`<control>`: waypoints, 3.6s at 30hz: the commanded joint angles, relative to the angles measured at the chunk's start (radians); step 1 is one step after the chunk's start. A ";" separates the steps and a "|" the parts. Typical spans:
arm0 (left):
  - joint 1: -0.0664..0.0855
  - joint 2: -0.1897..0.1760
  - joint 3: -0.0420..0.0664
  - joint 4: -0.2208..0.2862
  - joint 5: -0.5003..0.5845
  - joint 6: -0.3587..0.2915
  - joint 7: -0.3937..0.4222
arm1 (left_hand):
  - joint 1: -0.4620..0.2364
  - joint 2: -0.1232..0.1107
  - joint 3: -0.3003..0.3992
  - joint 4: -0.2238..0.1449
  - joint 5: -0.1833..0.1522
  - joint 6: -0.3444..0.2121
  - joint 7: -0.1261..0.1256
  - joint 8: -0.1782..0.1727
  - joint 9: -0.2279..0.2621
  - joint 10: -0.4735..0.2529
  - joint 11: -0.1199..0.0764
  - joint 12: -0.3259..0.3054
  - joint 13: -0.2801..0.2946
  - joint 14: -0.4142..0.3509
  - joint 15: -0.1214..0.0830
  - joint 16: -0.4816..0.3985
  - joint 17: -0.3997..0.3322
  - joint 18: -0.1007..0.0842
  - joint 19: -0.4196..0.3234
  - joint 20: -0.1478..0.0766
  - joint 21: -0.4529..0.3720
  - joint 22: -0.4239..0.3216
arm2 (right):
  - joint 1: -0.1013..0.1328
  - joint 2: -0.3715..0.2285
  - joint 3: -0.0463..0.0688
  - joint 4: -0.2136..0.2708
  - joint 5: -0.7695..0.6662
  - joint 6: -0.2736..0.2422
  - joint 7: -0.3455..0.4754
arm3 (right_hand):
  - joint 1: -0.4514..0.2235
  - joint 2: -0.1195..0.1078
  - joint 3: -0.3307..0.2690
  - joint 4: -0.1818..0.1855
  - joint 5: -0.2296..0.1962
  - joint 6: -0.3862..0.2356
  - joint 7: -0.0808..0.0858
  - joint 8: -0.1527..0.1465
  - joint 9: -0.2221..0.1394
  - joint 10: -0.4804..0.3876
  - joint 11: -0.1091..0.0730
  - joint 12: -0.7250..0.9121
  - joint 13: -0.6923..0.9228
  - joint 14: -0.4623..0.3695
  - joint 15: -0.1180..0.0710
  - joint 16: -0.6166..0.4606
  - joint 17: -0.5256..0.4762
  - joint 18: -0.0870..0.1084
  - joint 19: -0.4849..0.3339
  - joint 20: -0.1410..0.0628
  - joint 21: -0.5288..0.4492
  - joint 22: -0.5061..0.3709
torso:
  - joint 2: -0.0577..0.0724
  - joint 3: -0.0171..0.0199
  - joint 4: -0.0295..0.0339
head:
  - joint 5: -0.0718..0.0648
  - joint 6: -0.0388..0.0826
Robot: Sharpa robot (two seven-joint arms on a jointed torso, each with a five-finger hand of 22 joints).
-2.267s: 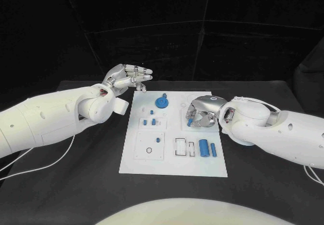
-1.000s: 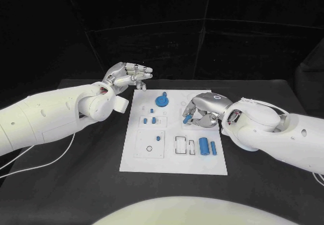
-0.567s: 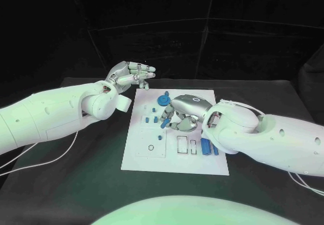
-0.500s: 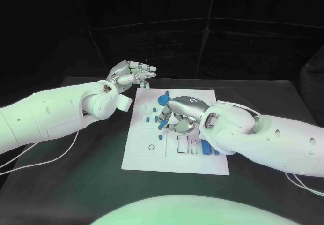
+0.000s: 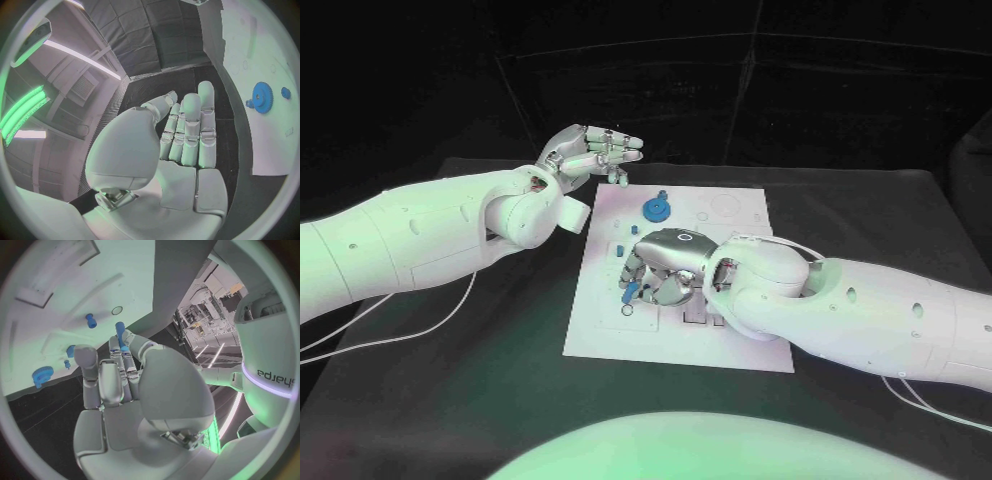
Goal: Assemble the parts on the task board
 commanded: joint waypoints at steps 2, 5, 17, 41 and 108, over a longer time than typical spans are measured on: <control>0.002 0.003 0.001 0.000 0.003 0.011 0.004 | -0.005 0.005 -0.001 -0.002 0.002 -0.007 0.001 0.004 -0.001 -0.008 0.000 0.003 -0.001 -0.007 0.000 -0.001 -0.001 0.006 -0.007 0.003 -0.005 -0.001 | -0.004 0.010 -0.001 -0.011 -0.017 0.058 0.021 | -0.014 0.001 0.005 0.000 0.005 -0.002 0.005 -0.007 -0.002 0.000 0.006 -0.005 -0.001 0.028 0.004 -0.001 -0.002 -0.012 -0.001 0.003 0.001 -0.002 | 0.000 0.0014 -0.0005 | 0.005 -0.004; 0.002 0.004 0.001 -0.001 0.003 0.012 0.004 | -0.005 0.005 -0.001 -0.002 0.002 -0.007 0.001 0.004 -0.001 -0.008 0.000 0.003 -0.001 -0.007 0.000 -0.001 -0.001 0.006 -0.007 0.003 -0.005 -0.001 | -0.007 0.016 -0.002 -0.018 -0.026 0.070 0.017 | -0.014 0.001 0.005 0.000 0.005 -0.002 0.005 -0.007 -0.002 0.000 0.006 -0.005 -0.001 0.028 0.004 -0.001 -0.002 -0.012 -0.001 0.003 0.001 -0.002 | 0.000 0.0017 -0.0007 | 0.006 -0.006; 0.002 0.006 0.001 -0.003 0.003 0.013 0.003 | -0.005 0.005 -0.001 -0.002 0.002 -0.007 0.001 0.004 -0.001 -0.008 0.000 0.003 -0.001 -0.007 0.000 -0.001 -0.001 0.006 -0.007 0.003 -0.005 -0.001 | -0.014 0.031 -0.003 -0.036 -0.048 0.085 0.014 | -0.014 0.001 0.005 0.000 0.006 -0.002 0.005 -0.007 -0.002 0.001 0.006 -0.006 -0.001 0.027 0.004 -0.002 -0.004 -0.011 -0.002 0.003 0.001 -0.003 | 0.000 0.0009 -0.0003 | 0.007 -0.010; 0.002 0.004 0.001 -0.002 0.003 0.017 -0.001 | -0.006 0.005 -0.002 -0.002 0.002 -0.008 0.001 0.005 -0.001 -0.009 0.000 0.005 -0.001 -0.008 0.001 -0.001 -0.002 0.006 -0.007 0.004 -0.006 -0.001 | -0.019 0.063 -0.028 -0.034 -0.202 0.102 -0.053 | -0.025 -0.010 0.005 -0.003 0.013 -0.005 0.007 -0.011 -0.002 0.001 0.008 -0.012 0.000 0.027 0.006 -0.001 -0.004 -0.011 -0.004 0.005 0.001 -0.003 | -0.001 0.0007 0.0001 | 0.008 -0.013; 0.000 -0.018 -0.005 0.007 0.003 0.024 -0.001 | -0.008 0.004 -0.003 -0.002 0.002 -0.010 0.002 0.006 -0.001 -0.011 0.001 0.007 -0.002 -0.009 0.001 -0.001 -0.004 0.006 -0.008 0.004 -0.006 -0.002 | -0.020 -0.448 -0.022 0.218 0.159 -0.108 -0.488 | -0.199 -0.019 -0.641 0.326 0.177 -0.139 -0.050 0.267 0.085 0.141 -0.053 1.019 0.996 0.069 -0.040 0.170 0.261 -0.042 0.107 -0.036 0.083 0.172 | -0.010 -0.0028 -0.0283 | -0.070 0.013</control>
